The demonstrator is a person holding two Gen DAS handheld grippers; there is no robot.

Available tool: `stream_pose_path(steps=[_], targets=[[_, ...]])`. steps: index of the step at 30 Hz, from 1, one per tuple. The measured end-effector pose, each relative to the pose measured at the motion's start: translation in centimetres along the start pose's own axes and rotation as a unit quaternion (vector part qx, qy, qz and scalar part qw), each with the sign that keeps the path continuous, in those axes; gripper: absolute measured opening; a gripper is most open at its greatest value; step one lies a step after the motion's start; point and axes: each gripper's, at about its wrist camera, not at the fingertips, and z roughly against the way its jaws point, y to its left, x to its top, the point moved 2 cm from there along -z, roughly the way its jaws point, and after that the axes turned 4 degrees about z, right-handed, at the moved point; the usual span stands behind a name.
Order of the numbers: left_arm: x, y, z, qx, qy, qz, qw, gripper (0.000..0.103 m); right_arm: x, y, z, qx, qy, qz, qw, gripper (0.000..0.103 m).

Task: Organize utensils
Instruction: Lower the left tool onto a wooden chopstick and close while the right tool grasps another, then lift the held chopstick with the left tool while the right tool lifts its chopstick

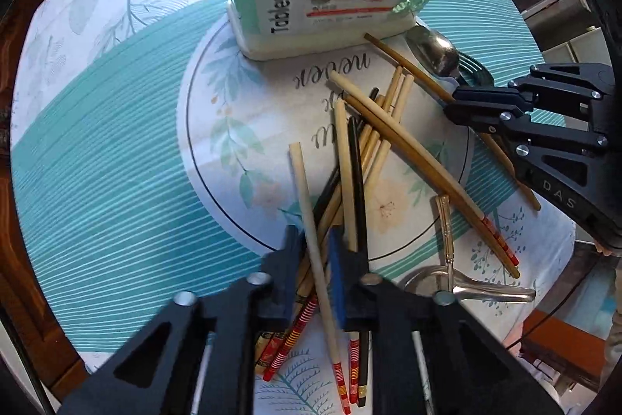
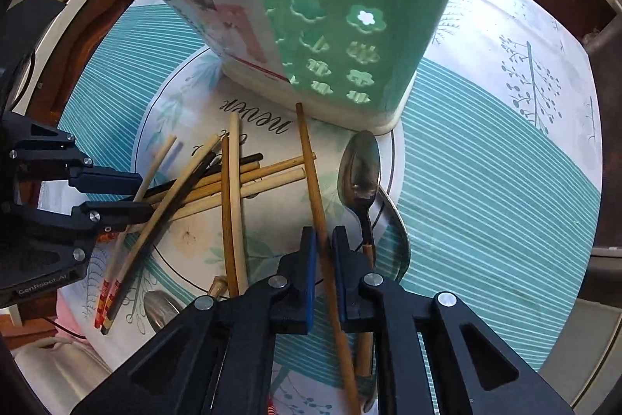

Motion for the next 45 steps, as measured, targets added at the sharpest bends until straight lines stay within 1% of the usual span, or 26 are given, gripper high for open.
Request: stream_pose_path(steps=[4, 8, 15, 18, 21, 24, 27, 29, 30, 35, 36, 38, 40, 43, 45], targets=[[0.3, -0.4, 0.1, 0.006, 0.002, 0.003, 1.0000, 0.004, -0.2, 0.1, 0.2, 0.007, -0.005, -0.002, 1.000, 0.008], [0.4, 0.1, 0.6, 0.010, -0.009, 0.016, 0.9998, 0.003, -1.3, -0.7, 1.1, 0.019, -0.015, -0.012, 1.000, 0.007], [0.4, 0.3, 1.9, 0.006, -0.042, 0.033, 0.9986, 0.003, -2.5, -0.6, 3.5, 0.035, -0.061, -0.020, 0.997, 0.006], [0.8, 0.4, 2.8, 0.010, -0.068, 0.047, 0.9966, 0.003, -2.7, -0.4, 4.8, 0.039, -0.079, -0.022, 0.996, 0.006], [0.2, 0.9, 3.2, 0.007, -0.083, 0.046, 0.9954, 0.003, -3.1, -0.2, 5.8, 0.038, -0.097, -0.016, 0.994, 0.006], [0.6, 0.9, 1.8, 0.003, -0.068, 0.054, 0.9962, 0.003, -3.1, -0.2, 5.6, 0.038, -0.089, -0.019, 0.995, 0.006], [1.1, 1.9, 0.6, 0.006, -0.055, 0.066, 0.9963, 0.003, -2.1, 0.8, 3.8, 0.033, -0.075, -0.018, 0.996, 0.006], [1.4, 2.2, 0.1, 0.006, -0.050, 0.073, 0.9961, 0.003, -1.8, 1.1, 4.0, 0.038, -0.076, -0.020, 0.996, 0.006], [1.3, 2.9, 0.2, 0.004, -0.048, 0.075, 0.9960, 0.003, -1.8, 1.2, 3.9, 0.037, -0.075, -0.021, 0.996, 0.006], [1.8, 3.4, -0.1, 0.000, -0.037, 0.081, 0.9960, 0.004, -2.3, 1.0, 4.3, 0.039, -0.073, -0.011, 0.997, 0.006], [1.1, 4.3, 0.4, 0.001, -0.036, 0.080, 0.9962, 0.004, -2.3, 1.2, 4.3, 0.037, -0.075, -0.005, 0.996, 0.006], [1.1, 4.6, 0.3, 0.003, -0.029, 0.076, 0.9967, 0.004, -2.3, 1.6, 4.5, 0.029, -0.076, 0.006, 0.997, 0.006], [0.8, 5.2, 0.8, 0.005, -0.028, 0.074, 0.9969, 0.004, -2.5, 2.2, 4.5, 0.033, -0.069, 0.013, 0.997, 0.006], [1.2, 4.9, 0.8, 0.005, -0.022, 0.073, 0.9971, 0.007, -2.8, 2.2, 3.9, 0.027, -0.054, 0.020, 0.998, 0.006], [1.4, 4.6, 0.8, -0.003, -0.016, 0.070, 0.9974, 0.018, -2.5, 2.0, 3.1, 0.029, -0.043, 0.020, 0.998, 0.006]])
